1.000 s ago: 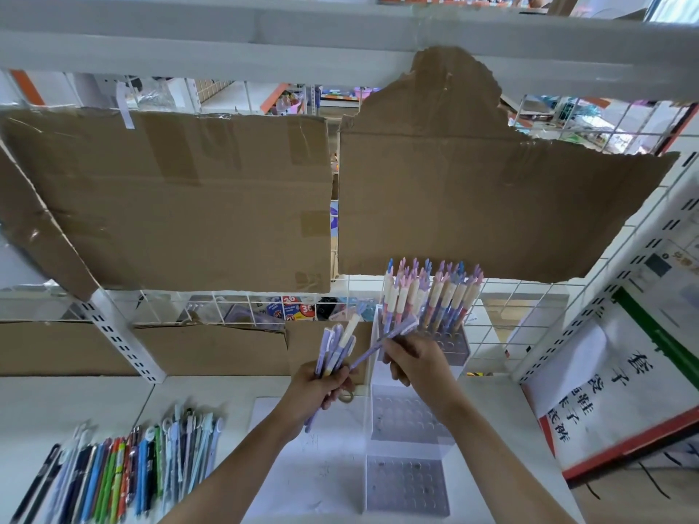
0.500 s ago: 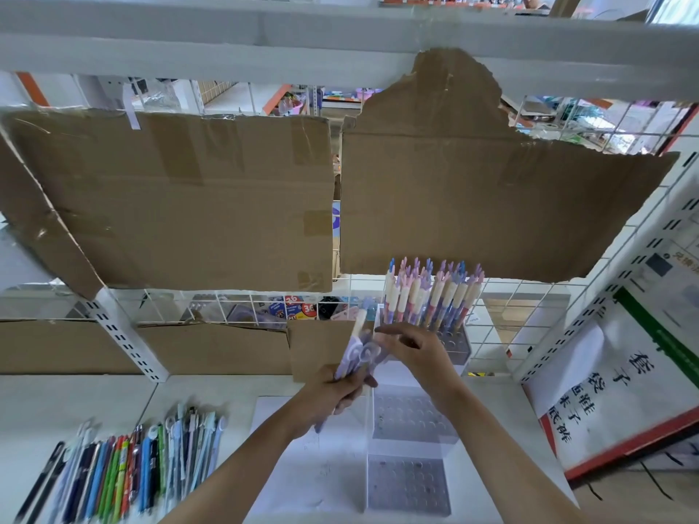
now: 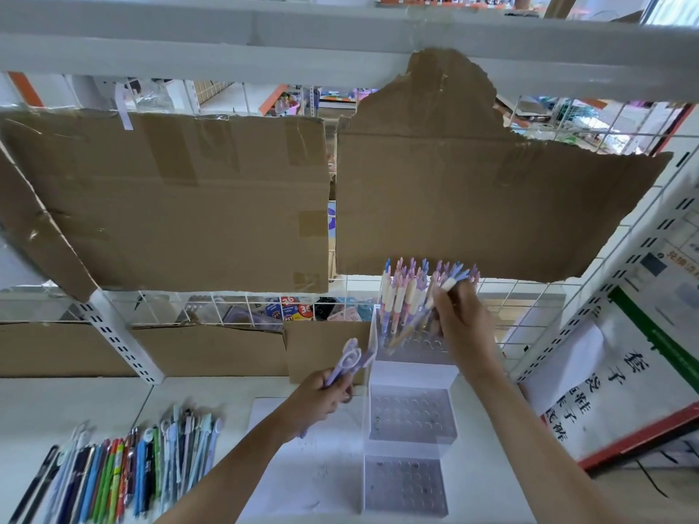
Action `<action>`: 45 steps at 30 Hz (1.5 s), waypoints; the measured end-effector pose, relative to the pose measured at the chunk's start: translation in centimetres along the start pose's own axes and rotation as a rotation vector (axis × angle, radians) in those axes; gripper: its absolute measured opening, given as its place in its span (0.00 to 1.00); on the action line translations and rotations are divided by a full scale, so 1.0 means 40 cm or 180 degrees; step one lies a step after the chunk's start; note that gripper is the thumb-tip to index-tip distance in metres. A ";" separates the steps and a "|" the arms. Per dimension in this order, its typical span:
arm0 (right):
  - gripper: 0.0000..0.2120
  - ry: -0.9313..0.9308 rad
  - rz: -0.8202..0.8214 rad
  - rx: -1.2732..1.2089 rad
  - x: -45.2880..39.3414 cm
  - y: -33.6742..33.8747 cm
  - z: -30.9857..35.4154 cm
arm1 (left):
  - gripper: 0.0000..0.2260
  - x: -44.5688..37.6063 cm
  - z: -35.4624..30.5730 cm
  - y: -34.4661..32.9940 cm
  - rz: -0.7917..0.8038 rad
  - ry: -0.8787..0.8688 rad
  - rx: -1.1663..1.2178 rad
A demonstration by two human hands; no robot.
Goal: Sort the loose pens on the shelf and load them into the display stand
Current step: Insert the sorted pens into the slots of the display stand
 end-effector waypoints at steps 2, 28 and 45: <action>0.11 0.0449 -0.0232 0.0551 -0.012 0.023 0.003 | 0.13 -0.003 0.007 0.010 -0.0181 0.0018 0.0216; 0.09 0.0052 0.0249 0.1459 -0.047 -0.075 -0.117 | 0.14 -0.020 -0.014 -0.009 -0.0311 -0.0183 0.0523; 0.07 -0.0672 0.1263 0.0040 0.109 -0.115 -0.107 | 0.11 -0.019 -0.024 -0.037 -0.0234 -0.0350 0.0757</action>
Point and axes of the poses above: each hand's wrist, its own x-axis away from the middle knuckle, its own y-axis out of the back of the hand, z = x × y, the point moved 2 cm from there along -x, towards the middle knuckle, and after that the axes turned 6 degrees about -y, right-handed, at the moved point
